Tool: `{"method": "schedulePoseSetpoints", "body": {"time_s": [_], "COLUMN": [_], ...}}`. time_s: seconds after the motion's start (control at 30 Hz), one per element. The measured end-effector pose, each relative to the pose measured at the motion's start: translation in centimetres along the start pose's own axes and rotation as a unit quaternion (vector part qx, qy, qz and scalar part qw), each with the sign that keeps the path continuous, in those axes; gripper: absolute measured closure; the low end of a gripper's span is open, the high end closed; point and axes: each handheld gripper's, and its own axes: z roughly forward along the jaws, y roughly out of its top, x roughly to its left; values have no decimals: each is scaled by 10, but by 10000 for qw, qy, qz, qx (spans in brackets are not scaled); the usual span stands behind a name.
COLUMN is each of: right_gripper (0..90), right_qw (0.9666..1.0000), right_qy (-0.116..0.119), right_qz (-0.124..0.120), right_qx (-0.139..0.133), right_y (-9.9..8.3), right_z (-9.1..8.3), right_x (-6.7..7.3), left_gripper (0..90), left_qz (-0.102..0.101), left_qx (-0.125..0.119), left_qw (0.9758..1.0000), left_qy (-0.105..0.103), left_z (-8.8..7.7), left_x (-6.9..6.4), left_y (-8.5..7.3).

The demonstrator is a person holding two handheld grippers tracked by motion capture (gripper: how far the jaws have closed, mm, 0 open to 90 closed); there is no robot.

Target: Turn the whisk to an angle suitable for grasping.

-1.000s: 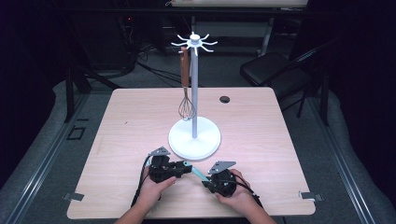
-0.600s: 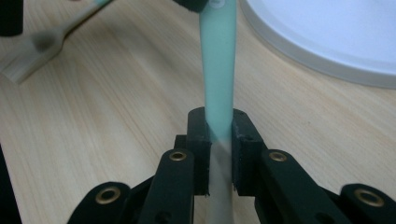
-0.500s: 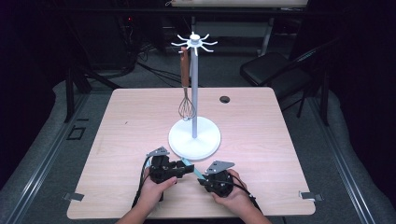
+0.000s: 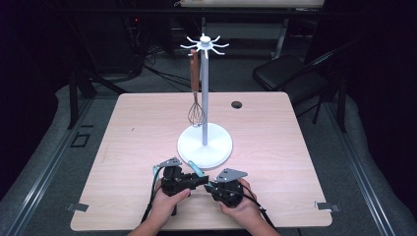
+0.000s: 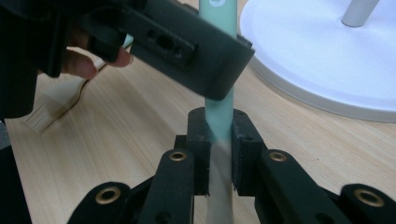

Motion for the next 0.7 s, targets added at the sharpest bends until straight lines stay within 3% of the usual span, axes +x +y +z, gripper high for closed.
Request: {"method": "schedulePoseSetpoints", "body": {"time_s": [0.3,0.43,0.5,0.57,0.7], "right_gripper": [797,659,635,624,619], "right_qw": [10000,9995,9993,9990,9990], "right_qy": [-27,64,155,357,431], "right_qz": [-34,-167,-248,-179,-98], "right_qx": [14,271,235,201,95], "right_y": [0,-1,-3,0,8], "right_z": [0,-3,-14,-27,-52], "right_x": [0,-3,-7,-15,-34], "left_gripper": [707,708,710,712,721], "left_qz": [22,8,20,30,31], "left_qx": [-34,-33,-28,-23,-34], "left_qw": [10000,10000,10000,10000,10000], "left_qy": [-17,46,36,34,41], "left_z": [2,4,4,4,6], "left_x": [-2,-2,-2,-2,-4], "left_y": [-2,-1,-1,0,2]}}
